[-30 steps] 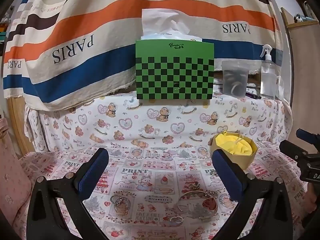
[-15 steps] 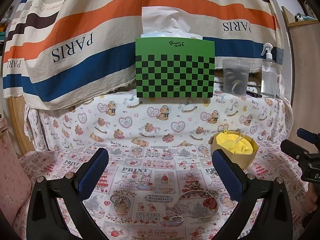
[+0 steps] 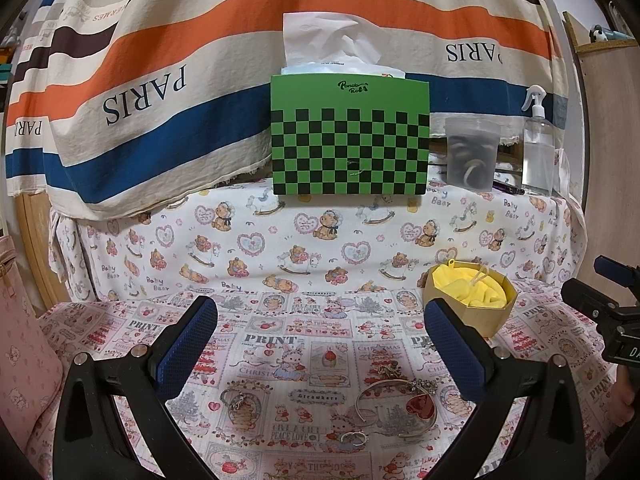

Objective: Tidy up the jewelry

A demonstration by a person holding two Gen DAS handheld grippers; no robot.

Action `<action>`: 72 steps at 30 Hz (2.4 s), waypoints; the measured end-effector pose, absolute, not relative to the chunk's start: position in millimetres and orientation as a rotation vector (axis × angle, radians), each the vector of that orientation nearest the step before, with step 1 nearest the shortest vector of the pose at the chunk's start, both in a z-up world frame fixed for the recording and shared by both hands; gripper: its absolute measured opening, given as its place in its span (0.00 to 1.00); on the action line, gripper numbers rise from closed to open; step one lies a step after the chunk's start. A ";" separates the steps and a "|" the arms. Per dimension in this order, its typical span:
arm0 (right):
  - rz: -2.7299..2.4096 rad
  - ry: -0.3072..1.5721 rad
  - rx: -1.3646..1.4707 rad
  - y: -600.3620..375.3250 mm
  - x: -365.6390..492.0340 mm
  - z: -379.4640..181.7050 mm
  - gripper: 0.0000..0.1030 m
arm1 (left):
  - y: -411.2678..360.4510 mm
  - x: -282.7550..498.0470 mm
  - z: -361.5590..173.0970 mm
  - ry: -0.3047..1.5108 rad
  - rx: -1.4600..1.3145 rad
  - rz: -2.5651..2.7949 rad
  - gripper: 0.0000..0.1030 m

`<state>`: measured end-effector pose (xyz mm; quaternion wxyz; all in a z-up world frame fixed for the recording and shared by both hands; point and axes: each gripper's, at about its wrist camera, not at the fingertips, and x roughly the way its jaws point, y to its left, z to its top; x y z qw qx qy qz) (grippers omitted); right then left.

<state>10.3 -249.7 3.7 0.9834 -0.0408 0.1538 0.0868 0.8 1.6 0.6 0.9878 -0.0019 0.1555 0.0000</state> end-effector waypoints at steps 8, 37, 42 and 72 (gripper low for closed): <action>0.174 0.311 -0.083 -249.6 10.6 2.3 1.00 | 1.3 0.5 0.5 0.311 -0.004 0.000 1.00; 0.179 0.314 -0.084 -249.4 10.2 2.6 1.00 | 1.3 0.1 0.2 0.310 -0.005 0.000 1.00; 0.179 0.314 -0.084 -249.4 10.6 2.6 1.00 | 1.4 0.1 0.2 0.310 -0.005 0.000 1.00; 0.174 0.316 -0.085 -248.3 10.8 2.5 1.00 | 2.5 3.3 -1.2 0.334 -0.011 0.011 1.00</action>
